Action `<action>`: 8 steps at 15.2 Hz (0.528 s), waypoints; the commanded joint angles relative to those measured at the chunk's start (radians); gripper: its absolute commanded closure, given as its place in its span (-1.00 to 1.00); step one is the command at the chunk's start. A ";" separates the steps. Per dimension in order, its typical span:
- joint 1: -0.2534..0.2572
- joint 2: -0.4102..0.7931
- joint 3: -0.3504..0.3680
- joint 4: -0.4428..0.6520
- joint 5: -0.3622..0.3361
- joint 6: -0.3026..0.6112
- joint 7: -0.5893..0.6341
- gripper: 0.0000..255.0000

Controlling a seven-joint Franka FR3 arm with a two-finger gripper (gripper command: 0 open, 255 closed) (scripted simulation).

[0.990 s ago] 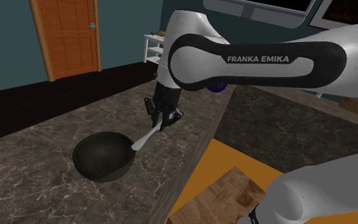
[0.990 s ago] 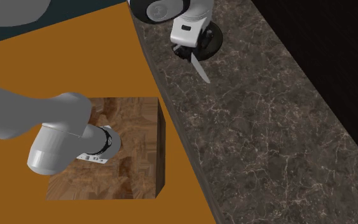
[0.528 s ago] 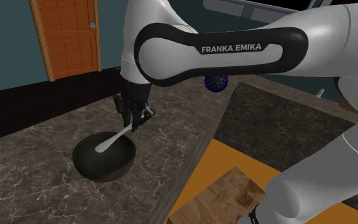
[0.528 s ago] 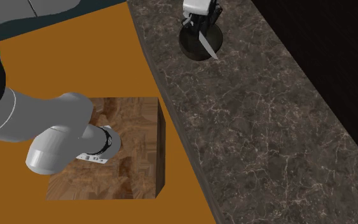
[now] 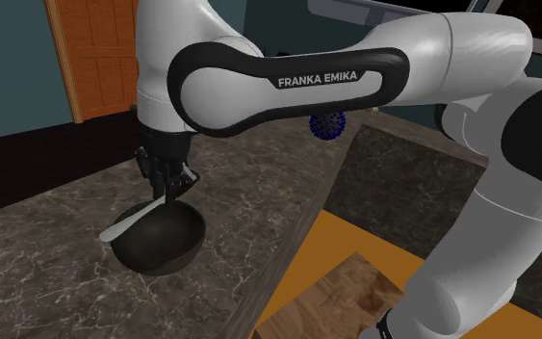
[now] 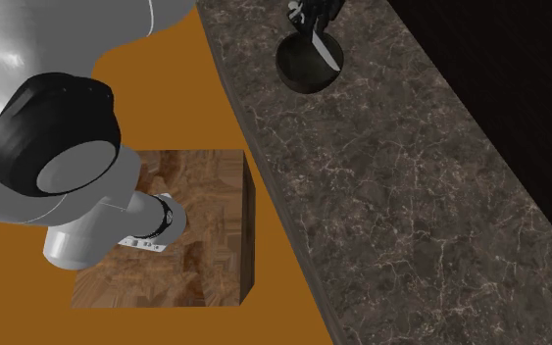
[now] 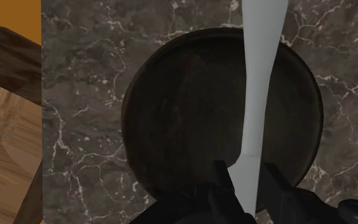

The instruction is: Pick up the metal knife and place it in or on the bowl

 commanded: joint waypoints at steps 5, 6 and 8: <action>0.008 0.022 -0.008 -0.061 -0.026 0.072 0.020 1.00; 0.010 0.027 -0.009 -0.071 -0.031 0.084 0.024 1.00; 0.013 0.036 -0.013 -0.090 -0.042 0.108 0.031 1.00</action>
